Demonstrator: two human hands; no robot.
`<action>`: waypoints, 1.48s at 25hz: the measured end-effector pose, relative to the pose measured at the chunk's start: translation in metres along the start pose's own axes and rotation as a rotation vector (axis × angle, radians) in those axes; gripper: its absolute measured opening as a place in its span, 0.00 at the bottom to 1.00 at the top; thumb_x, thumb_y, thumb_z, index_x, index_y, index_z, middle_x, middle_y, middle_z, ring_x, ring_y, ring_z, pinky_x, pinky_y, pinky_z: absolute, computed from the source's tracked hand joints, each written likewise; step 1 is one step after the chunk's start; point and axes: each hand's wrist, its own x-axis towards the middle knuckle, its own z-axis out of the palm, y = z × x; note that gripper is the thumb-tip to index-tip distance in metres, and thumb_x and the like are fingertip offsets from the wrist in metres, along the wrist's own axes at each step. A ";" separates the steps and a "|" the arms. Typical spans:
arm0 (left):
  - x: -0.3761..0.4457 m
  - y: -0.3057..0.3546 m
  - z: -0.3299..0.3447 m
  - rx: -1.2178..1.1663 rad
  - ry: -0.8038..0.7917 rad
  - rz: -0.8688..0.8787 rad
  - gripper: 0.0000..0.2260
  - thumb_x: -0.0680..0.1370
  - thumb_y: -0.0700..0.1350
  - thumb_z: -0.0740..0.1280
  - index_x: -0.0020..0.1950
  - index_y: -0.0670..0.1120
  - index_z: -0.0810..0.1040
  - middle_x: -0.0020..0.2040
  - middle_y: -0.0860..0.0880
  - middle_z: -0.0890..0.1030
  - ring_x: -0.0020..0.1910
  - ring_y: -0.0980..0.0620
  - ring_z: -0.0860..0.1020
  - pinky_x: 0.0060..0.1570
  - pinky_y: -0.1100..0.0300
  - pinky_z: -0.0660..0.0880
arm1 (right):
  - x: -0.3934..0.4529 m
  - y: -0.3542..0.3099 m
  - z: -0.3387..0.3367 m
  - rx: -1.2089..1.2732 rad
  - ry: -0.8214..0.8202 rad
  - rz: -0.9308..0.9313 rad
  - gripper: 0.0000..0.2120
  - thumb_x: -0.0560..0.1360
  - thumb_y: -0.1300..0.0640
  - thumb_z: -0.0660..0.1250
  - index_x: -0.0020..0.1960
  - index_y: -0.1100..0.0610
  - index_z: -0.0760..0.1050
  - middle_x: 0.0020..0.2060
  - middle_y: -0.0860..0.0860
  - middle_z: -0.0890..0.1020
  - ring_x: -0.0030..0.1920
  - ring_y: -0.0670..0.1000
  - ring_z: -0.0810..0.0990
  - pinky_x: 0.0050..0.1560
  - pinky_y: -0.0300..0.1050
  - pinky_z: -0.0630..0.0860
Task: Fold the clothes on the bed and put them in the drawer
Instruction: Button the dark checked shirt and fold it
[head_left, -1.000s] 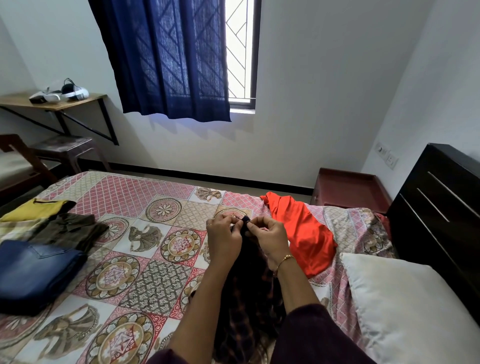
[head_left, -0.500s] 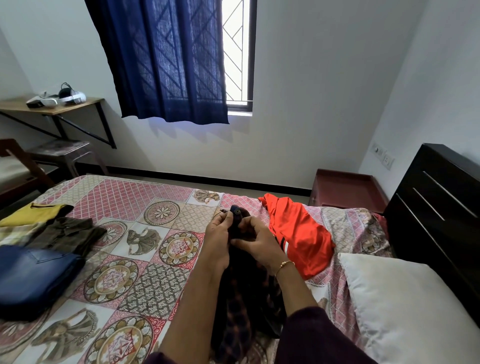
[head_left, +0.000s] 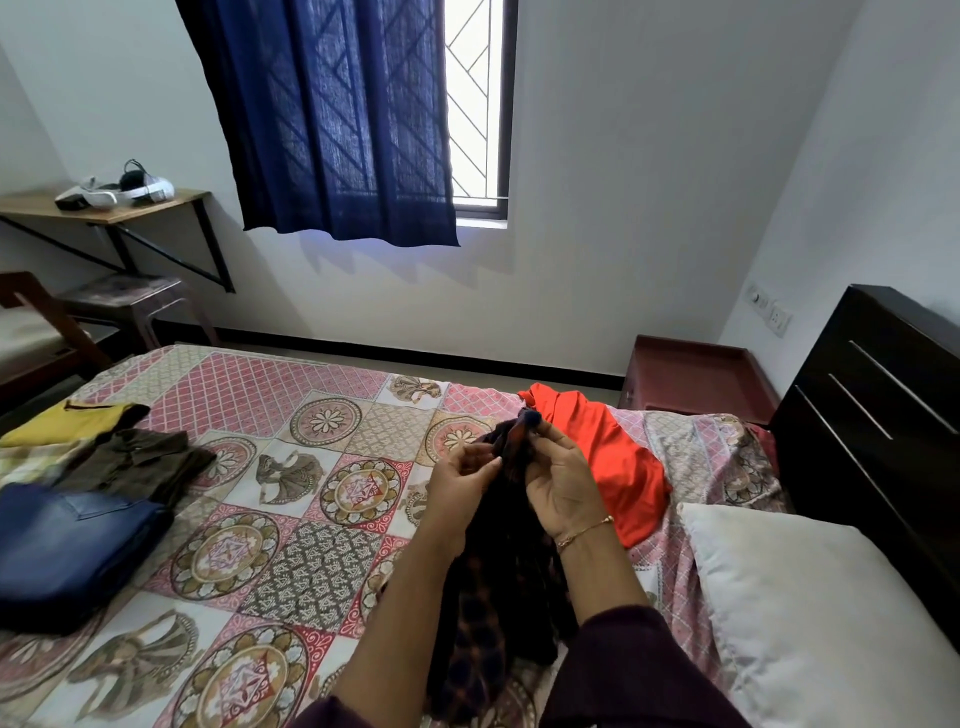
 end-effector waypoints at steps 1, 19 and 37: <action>0.000 -0.006 -0.001 0.062 -0.033 -0.006 0.04 0.75 0.36 0.68 0.46 0.45 0.78 0.43 0.44 0.80 0.44 0.48 0.79 0.45 0.60 0.76 | 0.000 -0.002 -0.001 0.048 -0.011 0.008 0.17 0.77 0.74 0.52 0.40 0.63 0.78 0.30 0.52 0.82 0.30 0.45 0.81 0.34 0.34 0.79; 0.007 -0.005 0.000 -0.224 -0.126 -0.030 0.11 0.79 0.35 0.58 0.40 0.47 0.70 0.36 0.48 0.74 0.35 0.52 0.73 0.34 0.60 0.71 | -0.004 -0.017 -0.019 -0.606 0.211 -0.239 0.11 0.75 0.70 0.64 0.47 0.54 0.77 0.41 0.51 0.78 0.45 0.52 0.78 0.54 0.49 0.77; 0.003 -0.006 -0.004 0.653 0.200 0.589 0.06 0.79 0.39 0.64 0.42 0.40 0.72 0.39 0.52 0.70 0.37 0.56 0.69 0.38 0.64 0.63 | -0.012 -0.008 -0.017 -0.515 -0.033 -0.051 0.30 0.75 0.75 0.56 0.72 0.54 0.63 0.42 0.53 0.78 0.45 0.51 0.76 0.52 0.44 0.75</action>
